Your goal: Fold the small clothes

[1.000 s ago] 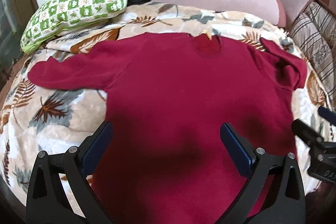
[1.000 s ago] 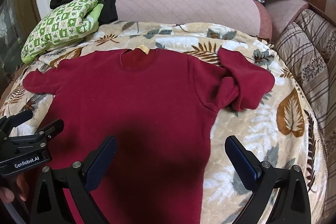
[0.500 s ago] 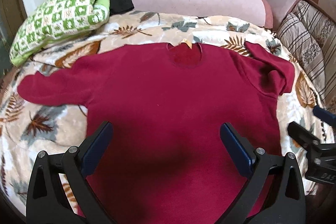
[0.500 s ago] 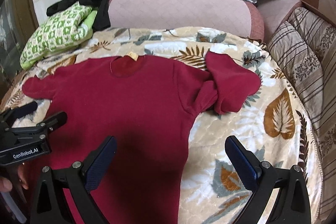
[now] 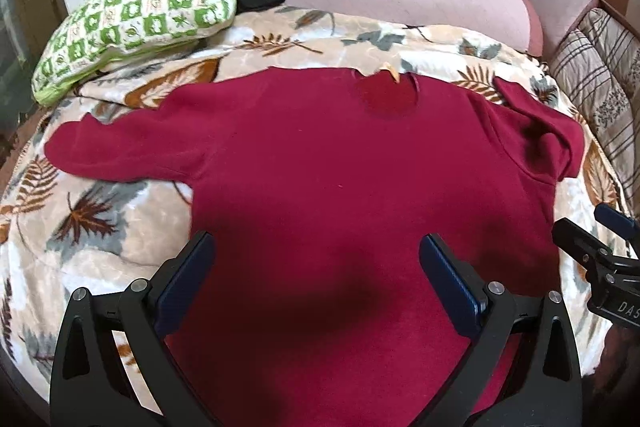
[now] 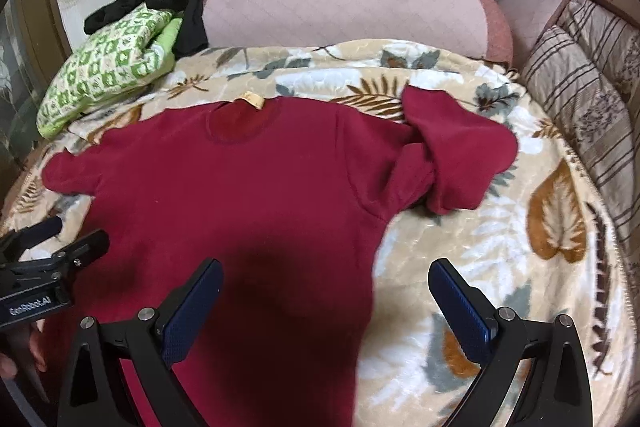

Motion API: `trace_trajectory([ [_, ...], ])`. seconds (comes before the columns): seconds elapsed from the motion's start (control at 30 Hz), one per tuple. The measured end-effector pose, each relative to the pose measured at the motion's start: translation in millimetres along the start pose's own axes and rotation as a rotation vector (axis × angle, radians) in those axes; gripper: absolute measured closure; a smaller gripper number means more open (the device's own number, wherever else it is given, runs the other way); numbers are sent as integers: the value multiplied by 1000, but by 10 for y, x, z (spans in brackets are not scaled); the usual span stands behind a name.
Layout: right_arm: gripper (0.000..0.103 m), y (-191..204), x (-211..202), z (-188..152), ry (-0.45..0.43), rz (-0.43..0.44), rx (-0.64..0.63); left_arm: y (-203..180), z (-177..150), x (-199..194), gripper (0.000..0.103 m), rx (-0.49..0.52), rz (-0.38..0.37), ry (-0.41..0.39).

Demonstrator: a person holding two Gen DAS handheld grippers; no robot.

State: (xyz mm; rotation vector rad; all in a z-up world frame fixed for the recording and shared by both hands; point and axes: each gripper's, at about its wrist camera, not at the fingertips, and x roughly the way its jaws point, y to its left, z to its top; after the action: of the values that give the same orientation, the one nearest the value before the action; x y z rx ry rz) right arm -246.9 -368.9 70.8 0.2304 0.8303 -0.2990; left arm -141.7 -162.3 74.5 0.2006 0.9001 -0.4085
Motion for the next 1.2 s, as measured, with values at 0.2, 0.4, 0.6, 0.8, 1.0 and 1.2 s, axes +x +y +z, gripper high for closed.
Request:
trace_trajectory([
  [0.2, 1, 169, 77, 38, 5, -6, -18, 113, 15, 21, 1, -29, 7, -5],
  [0.4, 1, 279, 125, 67, 8, -8, -39, 180, 37, 54, 1, -40, 15, -7],
  [0.6, 1, 375, 211, 98, 14, 0, -47, 267, 37, 119, 1, -46, 25, 5],
  [0.8, 1, 472, 262, 143, 12, 17, -40, 317, 51, 162, 1, -59, 26, 8],
  [1.0, 1, 527, 288, 184, 22, 23, -51, 308, 57, 217, 1, -60, 22, 19],
  [1.2, 1, 560, 383, 201, 43, 28, -57, 355, 63, 267, 1, -62, 27, 28],
])
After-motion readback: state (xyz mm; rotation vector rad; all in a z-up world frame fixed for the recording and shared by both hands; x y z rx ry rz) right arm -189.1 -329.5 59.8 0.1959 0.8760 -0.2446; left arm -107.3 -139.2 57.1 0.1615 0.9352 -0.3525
